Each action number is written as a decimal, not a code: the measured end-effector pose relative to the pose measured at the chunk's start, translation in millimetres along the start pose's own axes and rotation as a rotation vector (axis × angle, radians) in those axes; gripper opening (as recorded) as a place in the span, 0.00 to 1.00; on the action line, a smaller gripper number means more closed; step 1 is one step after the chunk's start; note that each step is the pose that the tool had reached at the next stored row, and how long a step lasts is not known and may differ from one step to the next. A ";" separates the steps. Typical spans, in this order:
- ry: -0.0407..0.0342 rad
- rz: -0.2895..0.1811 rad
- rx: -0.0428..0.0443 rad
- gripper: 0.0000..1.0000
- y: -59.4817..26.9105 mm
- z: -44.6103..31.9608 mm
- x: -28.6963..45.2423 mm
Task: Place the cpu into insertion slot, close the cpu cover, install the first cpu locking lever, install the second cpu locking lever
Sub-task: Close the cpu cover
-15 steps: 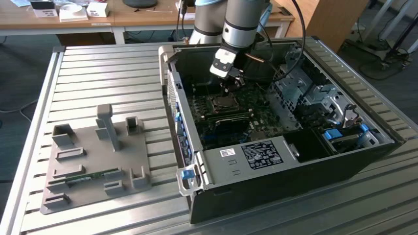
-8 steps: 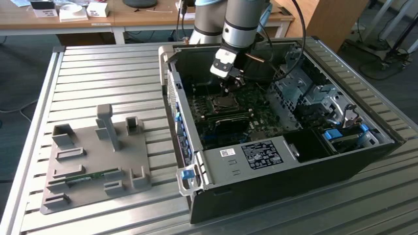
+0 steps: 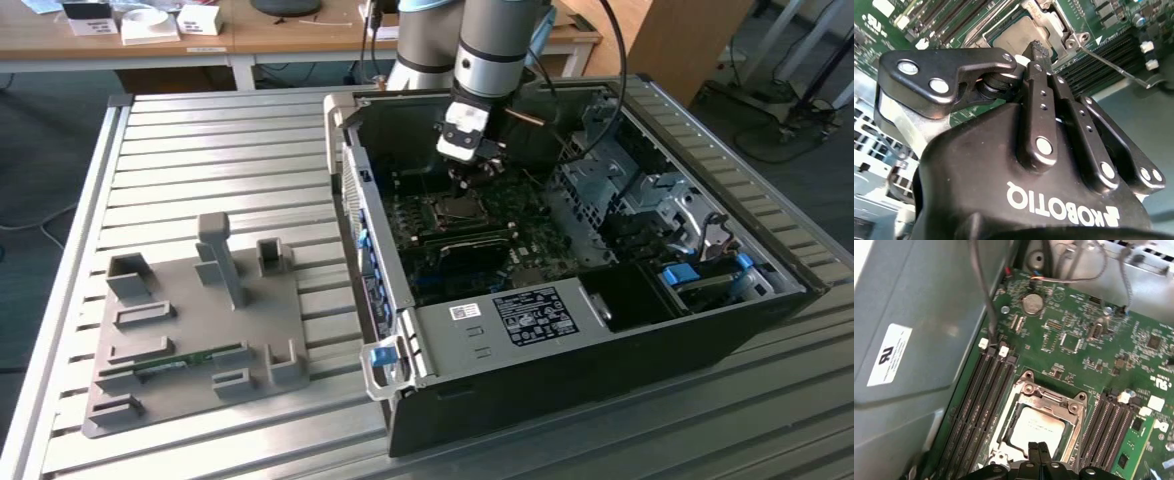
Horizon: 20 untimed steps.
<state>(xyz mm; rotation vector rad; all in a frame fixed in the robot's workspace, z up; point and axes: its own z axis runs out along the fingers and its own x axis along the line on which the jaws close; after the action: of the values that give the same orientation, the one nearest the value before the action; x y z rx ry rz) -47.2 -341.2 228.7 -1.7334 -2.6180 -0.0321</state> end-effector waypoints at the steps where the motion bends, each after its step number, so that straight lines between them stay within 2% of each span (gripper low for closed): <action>1: 0.0003 -0.016 0.0002 0.11 0.0 0.0 0.0; 13: 0.0034 -0.216 0.0026 0.11 0.0 0.0 0.0; 15: 0.0036 -0.231 0.0028 0.11 -0.1 0.0 0.0; 20: 0.0037 -0.233 0.0028 0.11 -0.1 0.0 0.0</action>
<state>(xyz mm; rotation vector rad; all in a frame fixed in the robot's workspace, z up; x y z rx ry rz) -47.3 -341.2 228.6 -1.4158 -2.8001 -0.0317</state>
